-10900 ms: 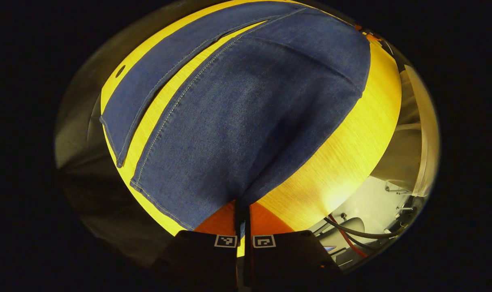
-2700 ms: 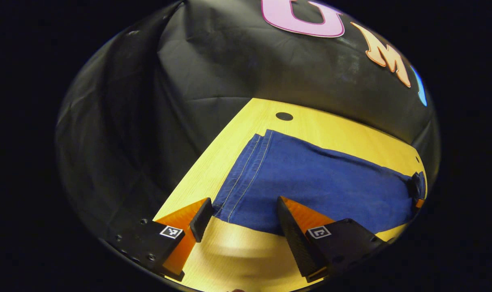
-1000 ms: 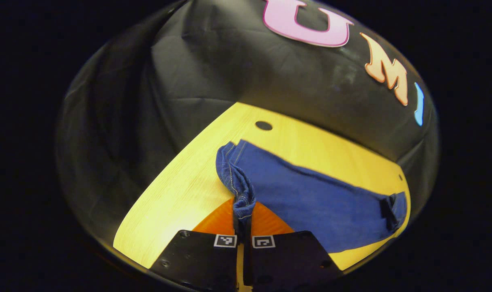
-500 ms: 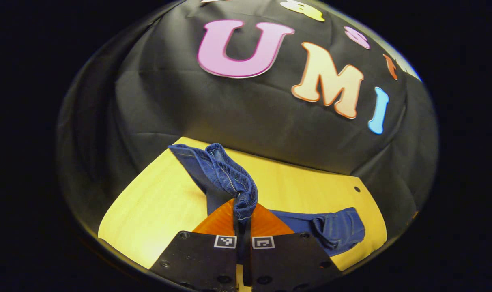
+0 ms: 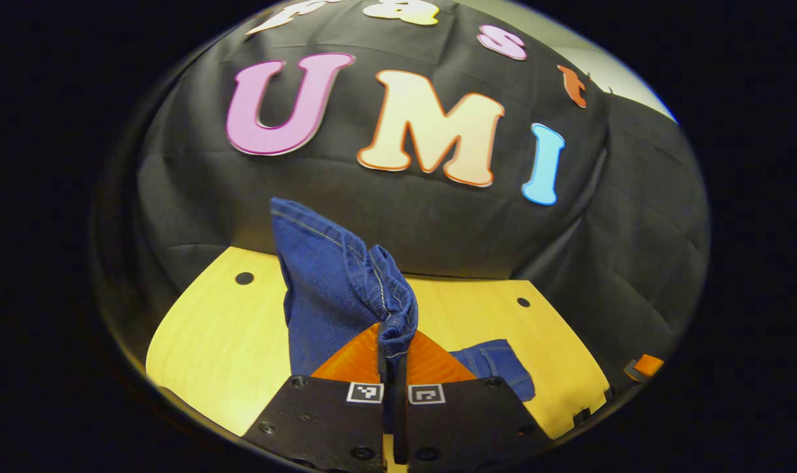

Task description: Grasp the waist and the cuffs of the jeans and fold them to make the two legs overlap; first hold the waist and fold one-third of the jeans toward the cuffs, then hold the cuffs and fold the remaining one-third in the same direction to finish folding.

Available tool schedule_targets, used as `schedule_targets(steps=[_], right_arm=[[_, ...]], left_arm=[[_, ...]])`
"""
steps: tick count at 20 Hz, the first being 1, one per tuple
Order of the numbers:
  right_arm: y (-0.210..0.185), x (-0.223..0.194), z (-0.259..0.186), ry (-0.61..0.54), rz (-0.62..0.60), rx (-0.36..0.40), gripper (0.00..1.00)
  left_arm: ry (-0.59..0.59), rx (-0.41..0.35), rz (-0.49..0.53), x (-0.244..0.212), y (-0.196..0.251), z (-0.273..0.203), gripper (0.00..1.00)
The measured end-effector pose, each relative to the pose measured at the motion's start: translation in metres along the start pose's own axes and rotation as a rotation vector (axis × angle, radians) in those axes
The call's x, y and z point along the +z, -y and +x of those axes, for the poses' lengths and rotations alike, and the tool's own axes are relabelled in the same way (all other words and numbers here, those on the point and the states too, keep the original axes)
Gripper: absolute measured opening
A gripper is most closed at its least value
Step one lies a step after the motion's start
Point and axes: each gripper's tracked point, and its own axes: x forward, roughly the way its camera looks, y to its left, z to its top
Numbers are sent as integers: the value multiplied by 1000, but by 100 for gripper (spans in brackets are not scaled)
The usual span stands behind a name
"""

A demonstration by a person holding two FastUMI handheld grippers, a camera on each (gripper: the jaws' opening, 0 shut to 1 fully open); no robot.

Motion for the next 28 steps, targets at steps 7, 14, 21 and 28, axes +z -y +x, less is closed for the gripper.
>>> schedule_targets(steps=[7, 14, 21, 28], right_arm=[[-7, -40, -4, -85, -6, 47, 98], [-9, -63, -10, -136, 2, 55, 98], [-3, -70, -11, -135, 7, 48, 98], [-3, -94, -19, -182, -28, 39, 98]], left_arm=[[-115, -124, 16, -42, 113, 38, 0], [-133, -129, 77, -56, 174, 66, 0], [-202, -161, 139, -112, 200, 66, 0], [-279, -351, 174, -169, 241, 37, 54]])
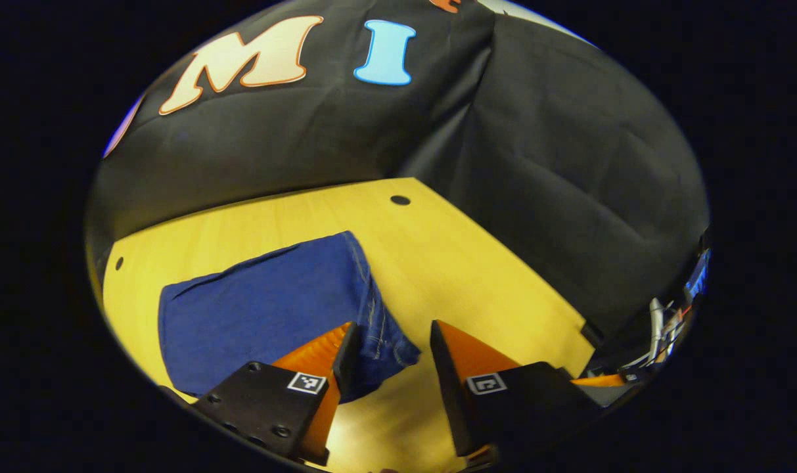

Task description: Grasp the waist and the cuffs of the jeans and fold them to make the two legs overlap; first hold the waist and fold one-third of the jeans toward the cuffs, then hold the cuffs and fold the remaining one-third in the same direction to finish folding.

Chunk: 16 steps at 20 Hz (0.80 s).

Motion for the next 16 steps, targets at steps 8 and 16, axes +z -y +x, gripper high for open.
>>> schedule_targets(steps=[8, 16], right_arm=[[-32, 0, 4, 12, -53, 31, 98], [-81, 7, 29, 46, -103, 20, 98]], left_arm=[[185, 126, -53, 42, -76, -86, 88], [216, 246, -114, 26, -170, -176, 88]])
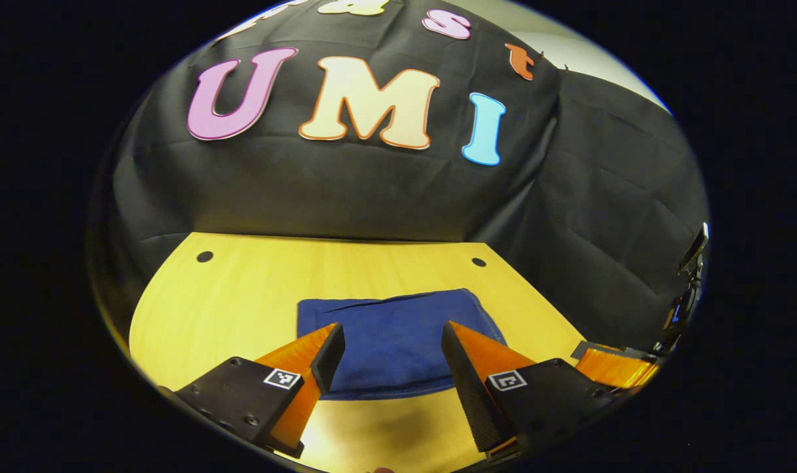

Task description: Grasp the waist and the cuffs of the jeans and fold them to make the two legs overlap; first hold the waist and fold one-third of the jeans toward the cuffs, then hold the cuffs and fold the remaining one-third in the same direction to finish folding.

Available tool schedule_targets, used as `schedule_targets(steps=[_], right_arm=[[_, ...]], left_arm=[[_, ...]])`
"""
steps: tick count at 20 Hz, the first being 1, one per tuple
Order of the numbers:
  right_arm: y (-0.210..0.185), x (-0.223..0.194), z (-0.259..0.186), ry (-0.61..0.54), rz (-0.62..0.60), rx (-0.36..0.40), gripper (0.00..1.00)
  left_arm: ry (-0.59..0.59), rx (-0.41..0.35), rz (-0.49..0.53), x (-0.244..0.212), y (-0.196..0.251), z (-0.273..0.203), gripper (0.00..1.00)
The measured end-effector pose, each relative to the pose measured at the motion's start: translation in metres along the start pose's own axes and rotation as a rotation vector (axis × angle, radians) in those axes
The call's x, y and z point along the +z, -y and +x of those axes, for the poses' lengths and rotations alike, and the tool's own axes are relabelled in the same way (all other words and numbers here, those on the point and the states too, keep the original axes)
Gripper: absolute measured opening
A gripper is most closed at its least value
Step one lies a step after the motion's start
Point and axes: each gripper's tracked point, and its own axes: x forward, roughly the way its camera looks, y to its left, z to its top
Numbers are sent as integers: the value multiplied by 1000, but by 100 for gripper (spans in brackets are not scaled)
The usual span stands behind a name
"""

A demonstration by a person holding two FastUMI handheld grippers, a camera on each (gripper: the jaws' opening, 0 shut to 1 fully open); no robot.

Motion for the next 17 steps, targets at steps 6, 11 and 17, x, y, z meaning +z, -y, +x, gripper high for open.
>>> schedule_targets(steps=[6, 11, 17], right_arm=[[-12, 6, 12, 32, -34, -41, 98], [-17, 7, 19, 47, -22, -66, 98], [-22, 12, 24, 63, -34, -75, 98]], left_arm=[[-1, 5, -10, -8, -36, -21, 88], [-26, -9, -10, -11, -50, -18, 88], [-37, -34, 29, -7, -48, -7, 88]])
